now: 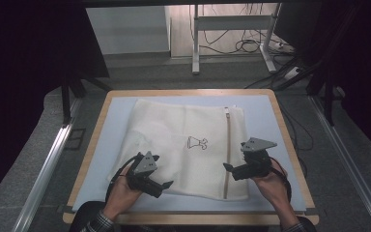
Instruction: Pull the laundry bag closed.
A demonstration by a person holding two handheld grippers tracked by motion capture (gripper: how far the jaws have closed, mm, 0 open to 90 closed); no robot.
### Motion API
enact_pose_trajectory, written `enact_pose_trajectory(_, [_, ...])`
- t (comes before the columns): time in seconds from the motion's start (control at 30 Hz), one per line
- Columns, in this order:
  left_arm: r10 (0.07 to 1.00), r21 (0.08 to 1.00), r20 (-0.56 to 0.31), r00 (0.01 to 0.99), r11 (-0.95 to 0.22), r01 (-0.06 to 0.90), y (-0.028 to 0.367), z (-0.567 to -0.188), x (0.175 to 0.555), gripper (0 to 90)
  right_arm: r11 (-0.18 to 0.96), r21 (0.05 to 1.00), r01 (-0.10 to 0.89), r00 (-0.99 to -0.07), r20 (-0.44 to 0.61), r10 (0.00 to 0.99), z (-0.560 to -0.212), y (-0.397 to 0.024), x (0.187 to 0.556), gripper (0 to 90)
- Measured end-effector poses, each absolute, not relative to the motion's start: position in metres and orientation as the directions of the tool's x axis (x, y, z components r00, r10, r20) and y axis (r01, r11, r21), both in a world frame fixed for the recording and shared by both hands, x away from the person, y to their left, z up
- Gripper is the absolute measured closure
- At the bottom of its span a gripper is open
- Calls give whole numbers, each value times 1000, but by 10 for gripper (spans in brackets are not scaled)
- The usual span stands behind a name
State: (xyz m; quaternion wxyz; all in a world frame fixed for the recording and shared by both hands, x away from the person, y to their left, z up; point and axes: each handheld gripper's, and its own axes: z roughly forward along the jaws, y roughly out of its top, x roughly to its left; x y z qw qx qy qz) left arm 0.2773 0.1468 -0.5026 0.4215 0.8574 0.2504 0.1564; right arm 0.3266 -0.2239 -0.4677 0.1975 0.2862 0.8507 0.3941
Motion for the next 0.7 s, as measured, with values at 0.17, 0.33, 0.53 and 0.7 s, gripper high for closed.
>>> enact_pose_trajectory(0.17, [579, 809, 57, 813, -504, 302, 155, -501, 276, 17, 523, 783, 336, -755, -109, 647, -469, -230, 320, 12])
enact_pose_trajectory(0.33, [599, 812, 55, 799, -492, 313, 163, -501, 274, 17, 527, 780, 339, -747, -117, 655, -468, -238, 312, 12])
enact_pose_trajectory(0.53, [612, 817, 58, 789, -484, 315, 169, -500, 272, 17, 524, 783, 335, -735, -131, 665, -468, -249, 302, 11])
enact_pose_trajectory(0.7, [627, 822, 59, 776, -472, 319, 175, -499, 269, 17, 520, 784, 338, -726, -135, 675, -467, -258, 293, 8])
